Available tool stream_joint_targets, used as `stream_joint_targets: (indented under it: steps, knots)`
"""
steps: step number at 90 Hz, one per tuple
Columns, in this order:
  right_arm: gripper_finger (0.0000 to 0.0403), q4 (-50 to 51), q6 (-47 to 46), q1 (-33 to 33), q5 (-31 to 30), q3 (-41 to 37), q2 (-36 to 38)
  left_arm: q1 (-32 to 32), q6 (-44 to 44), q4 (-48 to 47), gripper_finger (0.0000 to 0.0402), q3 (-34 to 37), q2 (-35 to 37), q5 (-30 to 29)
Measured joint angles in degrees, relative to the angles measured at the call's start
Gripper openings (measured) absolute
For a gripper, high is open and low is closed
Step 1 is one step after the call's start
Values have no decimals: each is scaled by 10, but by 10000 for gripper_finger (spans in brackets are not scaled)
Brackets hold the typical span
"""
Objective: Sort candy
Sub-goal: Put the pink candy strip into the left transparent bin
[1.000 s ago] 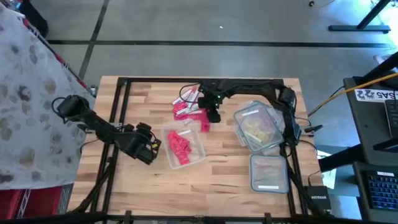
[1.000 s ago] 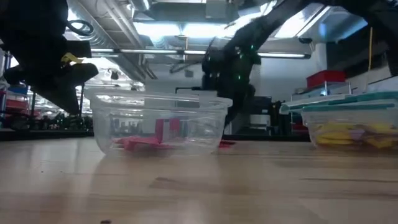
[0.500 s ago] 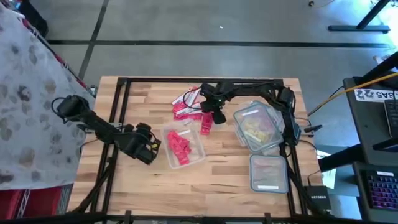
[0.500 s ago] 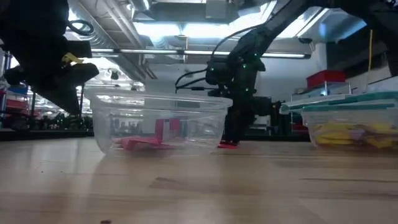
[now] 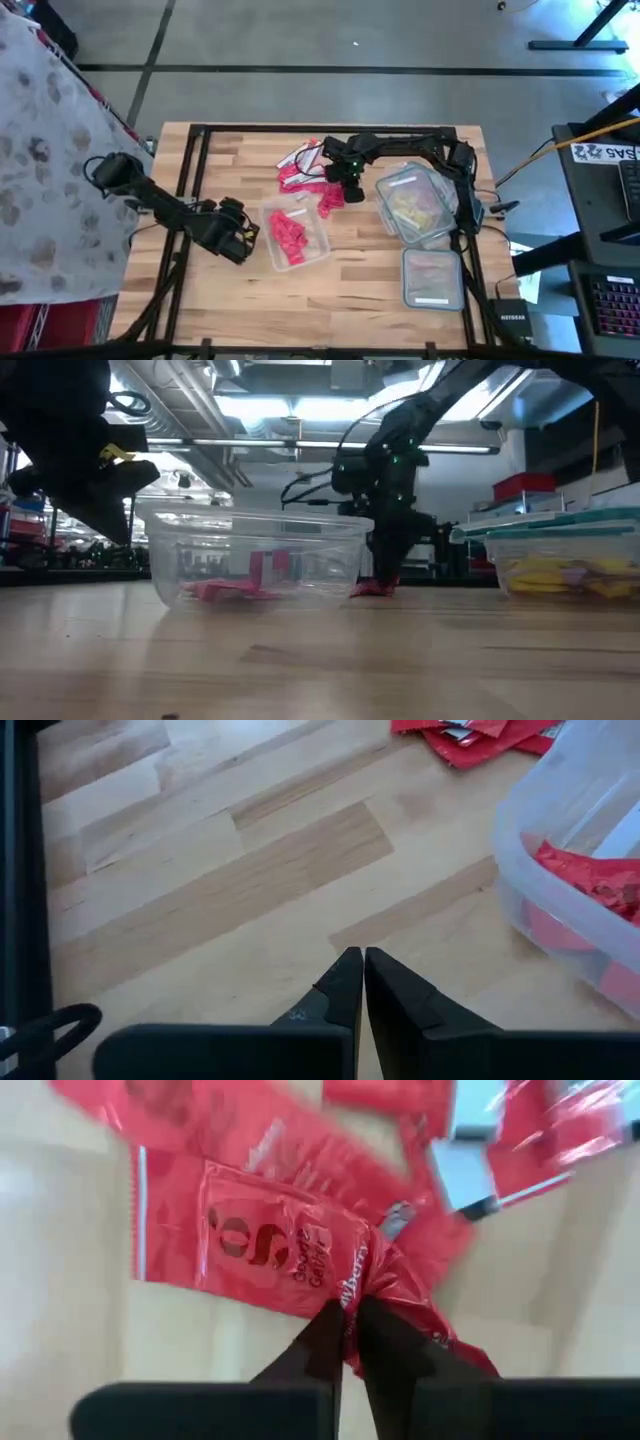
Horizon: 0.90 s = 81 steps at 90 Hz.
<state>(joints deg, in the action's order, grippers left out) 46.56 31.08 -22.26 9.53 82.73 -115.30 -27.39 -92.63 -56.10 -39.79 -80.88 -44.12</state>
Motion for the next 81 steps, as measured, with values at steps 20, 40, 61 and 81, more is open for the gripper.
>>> stream_joint_targets:
  steps: [20, 40, 61, 81]
  knots:
    - [21, -42, -8, 43, 57, 33, 71, 1, 0, -4, 0, 0, 0, -14]
    - [37, -177, 11, 115, 121, 39, 54, 1, 0, -2, 0, 0, 0, -30]
    - [41, -223, 70, 175, 100, 39, 19, 1, 0, -1, 0, 0, 0, -25]
    - [113, -239, 65, 177, 95, 39, 17, 1, 0, 2, 0, 0, 0, -24]
